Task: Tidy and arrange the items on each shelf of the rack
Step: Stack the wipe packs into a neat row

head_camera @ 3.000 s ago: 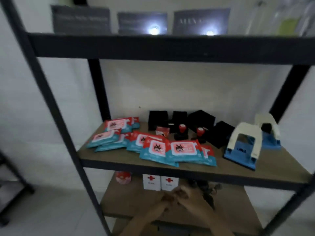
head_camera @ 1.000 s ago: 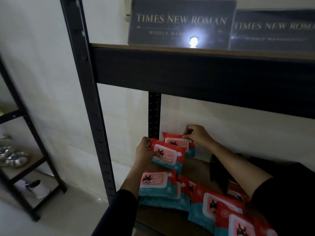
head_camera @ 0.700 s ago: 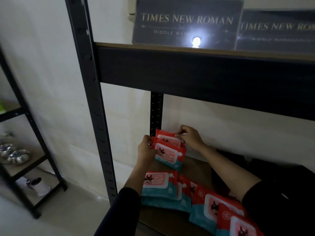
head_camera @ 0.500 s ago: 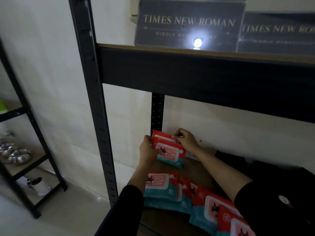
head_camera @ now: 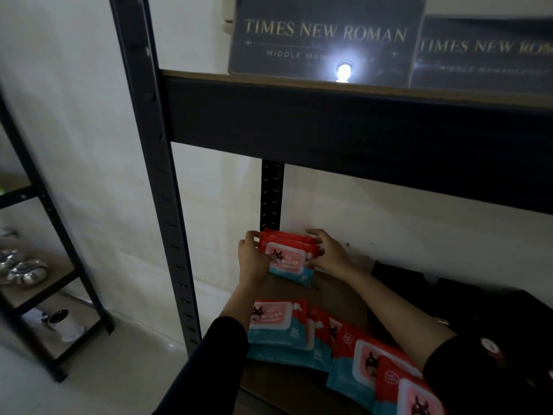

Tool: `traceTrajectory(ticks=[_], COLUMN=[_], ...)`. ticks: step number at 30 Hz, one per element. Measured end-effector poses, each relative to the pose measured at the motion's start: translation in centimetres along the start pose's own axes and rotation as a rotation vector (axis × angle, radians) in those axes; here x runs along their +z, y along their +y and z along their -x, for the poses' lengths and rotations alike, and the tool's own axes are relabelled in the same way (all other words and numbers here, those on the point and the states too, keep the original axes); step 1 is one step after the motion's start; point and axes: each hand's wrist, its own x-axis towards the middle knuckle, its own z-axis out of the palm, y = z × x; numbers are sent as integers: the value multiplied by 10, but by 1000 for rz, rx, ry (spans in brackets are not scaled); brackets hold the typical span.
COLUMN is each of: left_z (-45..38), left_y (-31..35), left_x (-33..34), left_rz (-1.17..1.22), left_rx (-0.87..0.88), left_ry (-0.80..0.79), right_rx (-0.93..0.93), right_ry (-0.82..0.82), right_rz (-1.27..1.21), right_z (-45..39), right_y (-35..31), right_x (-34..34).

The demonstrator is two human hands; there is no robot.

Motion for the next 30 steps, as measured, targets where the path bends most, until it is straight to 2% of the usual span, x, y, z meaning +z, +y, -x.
traceTrajectory(ticks=[6,11,13,15,17,19,21,23,25,27,30], left_z=[0,4,7,12,20,33,48,64,74,74,75], left_y=[-7,-5,-5,-4,-4,-2,0,6,12,14,10], left_x=[-1,0,-5,-11,-19,-29,-40,-51,-59,-64,-64], left_rz=[-14,-47,-81,-180,-320,-476,-623,-749,-829,-792,-731], left_rx=[-97,-112,-126,-144,-190,-248,-281,-273,-244,-259,-275], left_ry=[-14,-32,-25,-14,-52,-120,-207,-321,-454,-560,-628], right_rx=[-10,-20,-57,-140,-214,-207,-87,32,94,156,225], right_ry=[21,87,204,387,446,285,-7,-216,-306,-355,-423], right_rz=[34,64,107,121,110,100,151,241,243,233,284], right_z=[6,11,17,24,32,40,51,61,68,72,77], right_y=[9,2,-4,-9,-17,-22,-28,-28,-25,-25,-27], right_x=[7,12,15,16,15,13,13,11,7,-1,-17])
